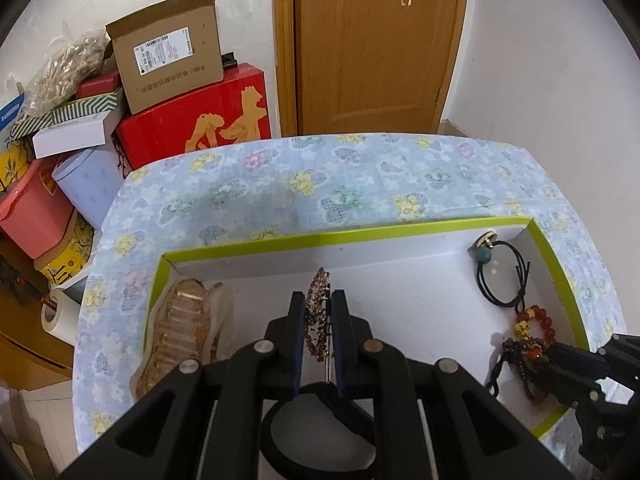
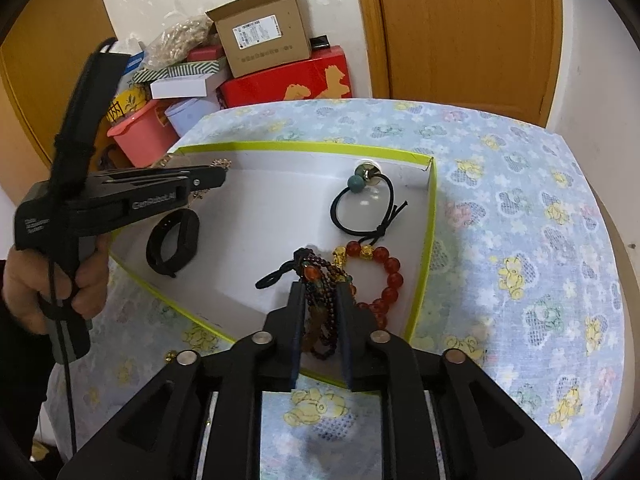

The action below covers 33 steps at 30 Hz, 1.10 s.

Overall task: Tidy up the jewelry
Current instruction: 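Open the left tool over the tray while the right tool releases the beaded strand there, then move both open tools back over the remaining items on the tablecloth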

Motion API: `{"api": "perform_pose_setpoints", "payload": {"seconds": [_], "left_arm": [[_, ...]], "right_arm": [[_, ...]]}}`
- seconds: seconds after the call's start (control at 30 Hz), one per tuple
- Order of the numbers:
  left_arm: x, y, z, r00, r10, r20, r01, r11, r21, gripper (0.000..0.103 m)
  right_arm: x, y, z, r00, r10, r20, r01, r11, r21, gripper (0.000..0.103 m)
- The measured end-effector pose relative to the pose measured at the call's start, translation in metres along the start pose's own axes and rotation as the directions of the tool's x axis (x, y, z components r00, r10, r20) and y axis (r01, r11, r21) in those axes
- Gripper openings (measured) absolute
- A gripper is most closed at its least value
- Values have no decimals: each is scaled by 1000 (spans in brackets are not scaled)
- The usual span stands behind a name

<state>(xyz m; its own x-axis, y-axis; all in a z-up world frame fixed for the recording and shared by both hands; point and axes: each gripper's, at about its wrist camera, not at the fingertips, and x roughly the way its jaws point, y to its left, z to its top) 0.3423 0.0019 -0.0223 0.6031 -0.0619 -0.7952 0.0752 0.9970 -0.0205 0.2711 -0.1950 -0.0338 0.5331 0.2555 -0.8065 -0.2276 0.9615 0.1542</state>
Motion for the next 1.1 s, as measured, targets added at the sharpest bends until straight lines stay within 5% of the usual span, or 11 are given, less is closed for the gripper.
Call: {"api": "perform_pose_setpoints", "payload": {"seconds": [0.1,0.37,0.53,1.1], "left_arm": [[3,-1,0,1000,-4,-6,4,1000,4,14],[7,-4,1,1000,2,-19,-1,1000,12,15],[0,-6,1,1000,-18,-11,18,1000,16,30],[-87,0,-43,992,-95,88,98,994,-41,32]], "right_arm": [[-4,1,0,1000,6,10,-6,1000,-1,30],[-14,3,1,999,11,34,-11,1000,-1,33],[-20,4,1,999,8,48,-8,1000,-1,38],[-80,14,-32,993,0,117,-2,1000,18,38]]}}
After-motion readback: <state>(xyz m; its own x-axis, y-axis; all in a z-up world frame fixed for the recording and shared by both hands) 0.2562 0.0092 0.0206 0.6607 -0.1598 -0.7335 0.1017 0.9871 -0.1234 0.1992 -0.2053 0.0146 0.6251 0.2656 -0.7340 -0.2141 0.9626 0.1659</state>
